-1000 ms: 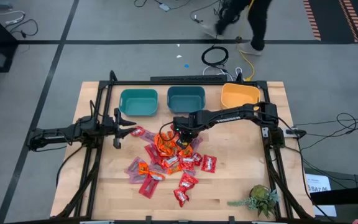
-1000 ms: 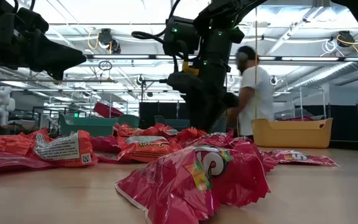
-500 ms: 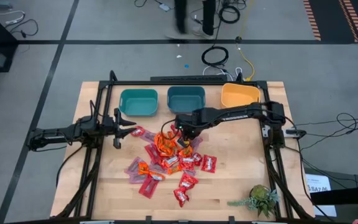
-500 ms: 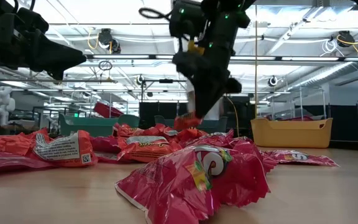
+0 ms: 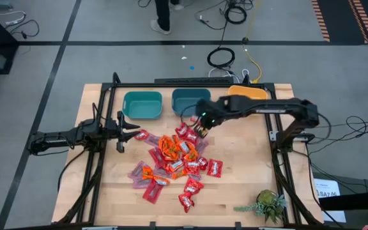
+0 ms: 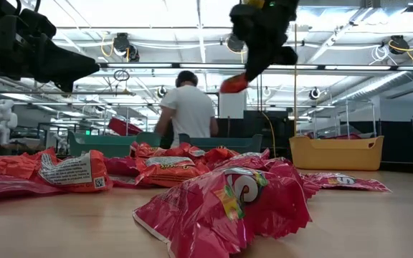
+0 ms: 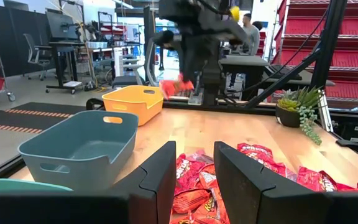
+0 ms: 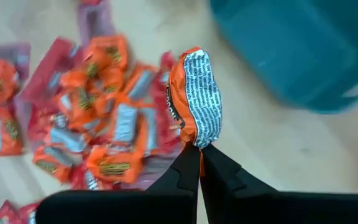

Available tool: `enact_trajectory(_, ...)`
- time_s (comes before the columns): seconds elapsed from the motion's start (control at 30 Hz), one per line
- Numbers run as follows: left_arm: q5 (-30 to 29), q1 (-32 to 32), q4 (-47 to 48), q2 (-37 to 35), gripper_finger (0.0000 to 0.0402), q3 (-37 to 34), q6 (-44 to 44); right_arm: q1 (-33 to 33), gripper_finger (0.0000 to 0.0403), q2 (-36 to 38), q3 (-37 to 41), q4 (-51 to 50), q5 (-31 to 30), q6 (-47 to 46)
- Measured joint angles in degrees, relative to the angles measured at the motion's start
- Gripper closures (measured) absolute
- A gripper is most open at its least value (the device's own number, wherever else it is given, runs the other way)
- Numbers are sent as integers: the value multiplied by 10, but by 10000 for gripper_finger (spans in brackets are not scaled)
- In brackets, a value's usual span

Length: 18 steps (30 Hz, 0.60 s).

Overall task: Sort candy
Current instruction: Put the orange chocolate into the yellow bin

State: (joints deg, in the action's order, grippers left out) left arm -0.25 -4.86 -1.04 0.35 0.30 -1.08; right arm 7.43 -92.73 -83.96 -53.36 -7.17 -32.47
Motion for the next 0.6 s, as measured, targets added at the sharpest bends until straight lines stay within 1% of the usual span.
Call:
enact_trajectory(0.1,0,0,0,0,284,0,0,31,403,53,45,3,-7,-3)
enact_trajectory(0.4,0,0,0,0,284,0,0,142,403,215,236,39,-6,-47)
enact_trajectory(0.5,0,0,0,0,284,0,0,182,403,255,289,54,-6,-63)
enact_trajectory(0.6,0,0,0,0,284,0,0,224,403,275,325,54,-4,-71)
